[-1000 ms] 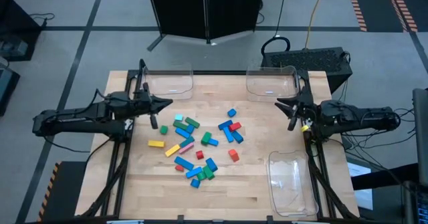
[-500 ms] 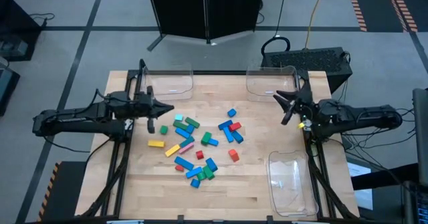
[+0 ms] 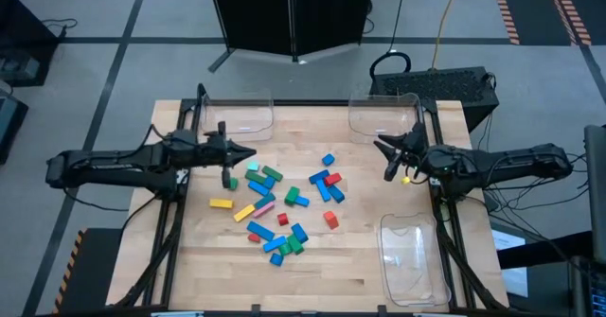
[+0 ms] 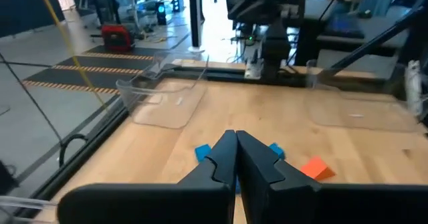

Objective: Sort blocks by size
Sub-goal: Put the light blue half-circle block into the top left transparent bin

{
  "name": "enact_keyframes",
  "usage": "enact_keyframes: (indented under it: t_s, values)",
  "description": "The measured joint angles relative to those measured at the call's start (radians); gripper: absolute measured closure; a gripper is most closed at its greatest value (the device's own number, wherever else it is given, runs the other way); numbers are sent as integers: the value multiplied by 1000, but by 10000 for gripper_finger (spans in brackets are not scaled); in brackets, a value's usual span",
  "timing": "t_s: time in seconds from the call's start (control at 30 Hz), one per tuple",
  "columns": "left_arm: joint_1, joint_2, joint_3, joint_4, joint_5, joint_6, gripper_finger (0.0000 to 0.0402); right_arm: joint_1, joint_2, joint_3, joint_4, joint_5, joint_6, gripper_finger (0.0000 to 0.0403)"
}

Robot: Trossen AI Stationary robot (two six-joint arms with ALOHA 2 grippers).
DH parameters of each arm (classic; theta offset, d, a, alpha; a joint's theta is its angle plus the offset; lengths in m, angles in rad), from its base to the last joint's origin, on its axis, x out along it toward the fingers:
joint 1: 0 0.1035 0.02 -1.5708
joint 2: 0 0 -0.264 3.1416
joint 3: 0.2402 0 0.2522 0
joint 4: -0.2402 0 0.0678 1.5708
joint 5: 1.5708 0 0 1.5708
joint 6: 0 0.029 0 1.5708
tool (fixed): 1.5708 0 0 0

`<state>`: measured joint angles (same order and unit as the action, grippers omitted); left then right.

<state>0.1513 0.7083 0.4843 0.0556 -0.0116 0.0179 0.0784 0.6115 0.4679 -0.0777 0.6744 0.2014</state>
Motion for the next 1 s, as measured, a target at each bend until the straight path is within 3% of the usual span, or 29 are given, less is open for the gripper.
enact_keyframes:
  t_s: [0.33, 0.57, 1.0]
  values:
    - [0, 87, 0, 3, -67, -13, 324, -3, 0, 0, 89, 1, -63, 307]
    - [0, 151, 0, -133, -124, -120, 289, -48, 0, 0, 242, 1, -185, 307]
    - [0, 252, 179, -465, -163, -222, 231, -118, 118, 126, 115, -55, -174, 268]
